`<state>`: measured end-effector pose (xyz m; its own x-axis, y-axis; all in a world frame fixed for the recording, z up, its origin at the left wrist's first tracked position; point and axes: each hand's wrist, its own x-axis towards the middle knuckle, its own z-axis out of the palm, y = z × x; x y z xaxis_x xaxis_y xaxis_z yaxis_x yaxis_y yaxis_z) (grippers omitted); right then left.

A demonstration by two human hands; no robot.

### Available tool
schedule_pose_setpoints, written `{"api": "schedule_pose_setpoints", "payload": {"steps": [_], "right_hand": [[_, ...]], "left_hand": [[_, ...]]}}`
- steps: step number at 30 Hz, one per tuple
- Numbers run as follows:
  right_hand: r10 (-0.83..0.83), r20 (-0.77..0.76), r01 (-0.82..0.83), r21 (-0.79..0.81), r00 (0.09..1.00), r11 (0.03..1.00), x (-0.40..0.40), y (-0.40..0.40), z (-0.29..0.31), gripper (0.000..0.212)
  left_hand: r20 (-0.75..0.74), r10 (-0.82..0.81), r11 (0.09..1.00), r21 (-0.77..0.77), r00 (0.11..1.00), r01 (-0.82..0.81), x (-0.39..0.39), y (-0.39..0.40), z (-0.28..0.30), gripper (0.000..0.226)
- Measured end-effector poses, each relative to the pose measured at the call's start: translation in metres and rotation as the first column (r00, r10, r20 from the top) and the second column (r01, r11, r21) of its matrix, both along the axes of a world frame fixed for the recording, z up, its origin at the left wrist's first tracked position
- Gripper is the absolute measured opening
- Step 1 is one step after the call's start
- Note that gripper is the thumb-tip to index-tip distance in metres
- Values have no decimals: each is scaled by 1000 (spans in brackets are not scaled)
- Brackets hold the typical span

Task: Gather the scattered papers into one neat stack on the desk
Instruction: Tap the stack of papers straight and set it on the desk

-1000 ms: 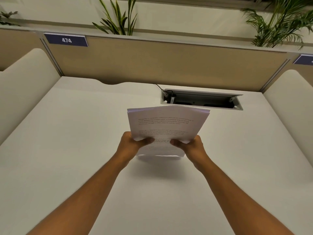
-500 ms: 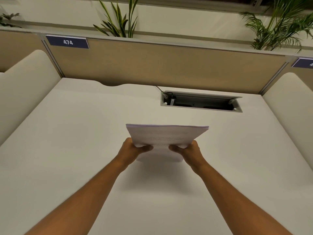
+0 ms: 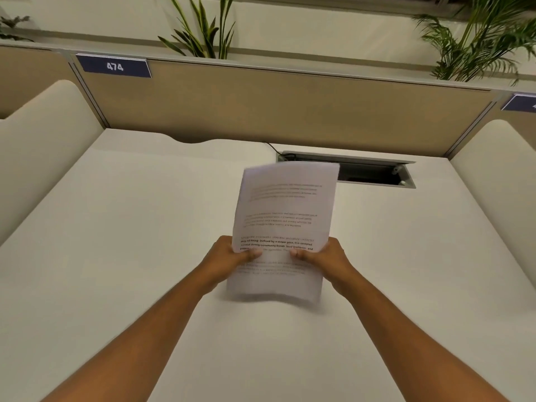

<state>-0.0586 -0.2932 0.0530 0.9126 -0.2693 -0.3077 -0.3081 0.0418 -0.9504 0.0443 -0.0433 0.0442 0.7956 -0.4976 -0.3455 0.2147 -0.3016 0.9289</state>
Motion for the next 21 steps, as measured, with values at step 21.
{"api": "schedule_pose_setpoints", "payload": {"steps": [21], "right_hand": [[-110,-155,119,49,982,992,61,79,-28,43]], "left_hand": [[145,400,882,208,905,-423,44,51,-24,33]]}}
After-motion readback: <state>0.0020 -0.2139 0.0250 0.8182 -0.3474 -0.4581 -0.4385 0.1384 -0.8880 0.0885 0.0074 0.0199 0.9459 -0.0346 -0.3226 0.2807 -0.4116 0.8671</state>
